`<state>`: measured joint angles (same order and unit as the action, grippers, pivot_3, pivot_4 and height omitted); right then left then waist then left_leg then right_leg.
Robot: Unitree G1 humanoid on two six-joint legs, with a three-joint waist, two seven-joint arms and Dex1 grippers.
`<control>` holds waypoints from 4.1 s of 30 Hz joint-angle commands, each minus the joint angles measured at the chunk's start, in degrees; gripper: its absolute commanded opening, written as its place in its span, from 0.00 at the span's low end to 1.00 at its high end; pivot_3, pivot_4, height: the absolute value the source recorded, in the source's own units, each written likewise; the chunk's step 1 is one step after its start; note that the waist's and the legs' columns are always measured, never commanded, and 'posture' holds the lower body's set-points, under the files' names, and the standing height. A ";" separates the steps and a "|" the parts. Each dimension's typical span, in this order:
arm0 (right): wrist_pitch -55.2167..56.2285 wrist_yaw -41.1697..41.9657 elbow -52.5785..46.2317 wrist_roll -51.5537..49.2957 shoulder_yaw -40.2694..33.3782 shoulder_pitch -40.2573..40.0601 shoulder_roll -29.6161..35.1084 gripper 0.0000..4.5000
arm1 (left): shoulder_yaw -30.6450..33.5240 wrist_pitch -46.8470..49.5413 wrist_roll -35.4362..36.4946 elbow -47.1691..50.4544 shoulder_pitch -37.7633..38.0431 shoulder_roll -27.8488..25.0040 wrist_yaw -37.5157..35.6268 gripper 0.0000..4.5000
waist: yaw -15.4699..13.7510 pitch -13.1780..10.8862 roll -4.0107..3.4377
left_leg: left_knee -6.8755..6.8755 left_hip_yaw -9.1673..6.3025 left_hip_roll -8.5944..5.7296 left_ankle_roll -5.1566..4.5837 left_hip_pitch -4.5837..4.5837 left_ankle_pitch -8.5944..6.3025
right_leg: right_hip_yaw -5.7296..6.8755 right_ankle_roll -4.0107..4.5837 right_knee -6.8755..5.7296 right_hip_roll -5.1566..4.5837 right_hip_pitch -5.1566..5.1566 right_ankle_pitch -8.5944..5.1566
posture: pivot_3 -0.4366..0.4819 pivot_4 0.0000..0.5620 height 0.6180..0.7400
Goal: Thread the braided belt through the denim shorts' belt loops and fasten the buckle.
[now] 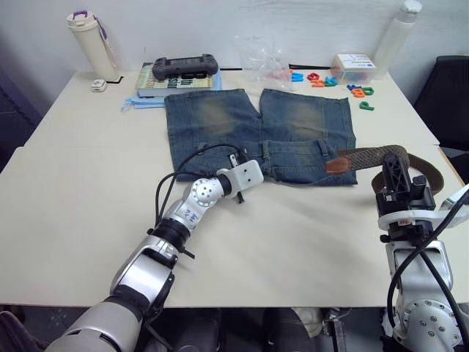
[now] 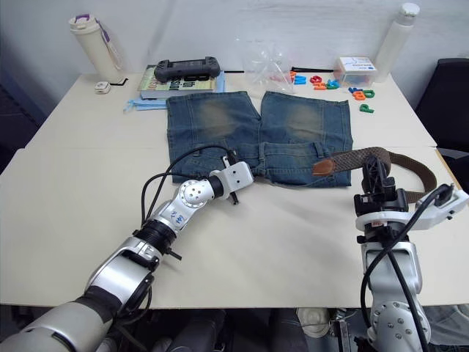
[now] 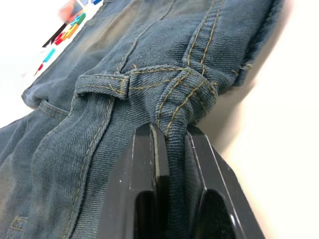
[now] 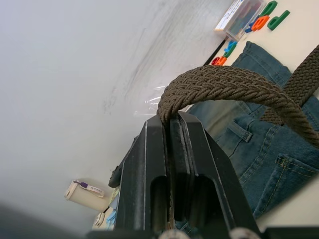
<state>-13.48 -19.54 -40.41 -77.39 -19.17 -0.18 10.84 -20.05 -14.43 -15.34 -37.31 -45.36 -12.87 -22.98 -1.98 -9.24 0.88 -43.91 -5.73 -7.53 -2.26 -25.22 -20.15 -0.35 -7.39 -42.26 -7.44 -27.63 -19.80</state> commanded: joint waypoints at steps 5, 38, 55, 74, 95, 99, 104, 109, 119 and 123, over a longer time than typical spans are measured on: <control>1.91 -0.93 -3.28 2.30 -1.01 0.84 0.79 0.00 | 1.98 14.36 8.86 35.28 19.42 -9.96 -16.22 0.03 | 1.61 0.05 -0.09 | 0.28 -0.01 -0.01 0.03 0.06 -0.02 | -0.10 0.13 -0.01 0.05 -0.18 -0.08 | 0.48 0.27 0.34; -7.33 -5.05 -5.71 2.00 3.18 -1.50 11.01 0.00 | 17.94 40.29 33.29 63.76 36.86 -24.25 -26.95 0.64 | 0.62 -0.03 -0.20 | 0.32 -0.12 0.02 0.20 0.14 0.10 | -0.05 0.27 -0.16 0.03 -0.11 -0.14 | 0.48 0.27 0.34; -8.97 -2.01 1.47 7.66 4.42 -4.72 8.47 0.00 | 26.99 54.61 59.25 68.52 34.38 -24.71 -27.60 0.64 | 0.64 -0.04 -0.21 | 0.33 -0.14 0.02 0.21 0.17 0.10 | -0.03 0.29 -0.12 0.03 -0.07 -0.15 | 0.48 0.27 0.34; -12.24 0.91 5.00 16.30 10.47 -3.10 1.60 0.00 | 25.29 46.38 54.37 64.65 38.35 -24.73 -30.81 0.64 | 0.67 -0.05 -0.23 | 0.34 -0.14 0.03 0.23 0.17 0.10 | -0.03 0.32 -0.15 0.04 -0.10 -0.15 | 0.48 0.27 0.34; -21.28 -3.76 10.91 8.83 10.17 -1.12 -5.61 0.00 | 5.62 38.29 33.97 54.27 21.38 -11.61 -19.99 0.64 | 0.87 -0.03 -0.19 | 0.34 -0.13 0.01 0.25 0.18 0.11 | -0.04 0.31 -0.20 0.05 -0.12 -0.14 | 0.48 0.27 0.34; -21.72 -3.92 11.56 4.83 9.07 -1.09 -6.39 0.00 | 2.13 33.53 25.80 48.56 16.48 -8.52 -16.00 0.64 | 0.96 -0.02 -0.18 | 0.31 -0.12 0.01 0.28 0.18 0.13 | -0.05 0.31 -0.24 0.06 -0.12 -0.14 | 0.48 0.27 0.34; -21.01 -4.87 13.09 -2.78 7.41 -0.51 -8.11 0.00 | 1.70 26.64 21.18 42.93 15.10 -8.57 -16.47 0.64 | 1.46 -0.02 -0.18 | 0.36 -0.12 0.05 0.33 0.20 0.16 | -0.05 0.32 -0.29 0.09 -0.17 -0.15 | 0.48 0.27 0.34; -20.80 -6.21 15.34 -7.55 6.90 0.05 -8.41 0.00 | 3.55 21.63 22.62 40.17 15.21 -9.17 -20.56 0.64 | 2.03 -0.01 -0.17 | 0.31 -0.14 0.05 0.33 0.18 0.16 | -0.04 0.32 -0.32 0.09 -0.17 -0.15 | 0.48 0.27 0.34; -19.87 -7.89 17.98 -8.90 7.76 0.89 -9.92 0.00 | 4.33 5.87 19.12 30.31 13.47 -11.59 -26.59 0.64 | 2.36 0.10 0.02 | 0.33 -0.13 0.11 0.35 0.27 0.17 | -0.05 0.33 -0.39 0.16 -0.16 -0.15 | 0.48 0.27 0.34; -19.56 -7.77 17.85 -8.09 8.19 0.63 -10.16 0.00 | 3.69 2.12 17.15 28.01 12.64 -10.34 -26.16 0.64 | 2.28 0.13 0.06 | 0.32 -0.14 0.11 0.35 0.27 0.17 | -0.05 0.34 -0.39 0.15 -0.15 -0.14 | 0.48 0.27 0.34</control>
<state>-32.55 -27.07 -24.37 -85.15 -13.13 1.28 2.03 -15.92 -9.73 2.87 -9.64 -31.34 -23.62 -49.33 0.30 -9.12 0.95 -43.58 -5.87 -7.42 -1.92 -24.94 -19.99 -0.40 -7.05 -42.65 -7.29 -27.77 -19.94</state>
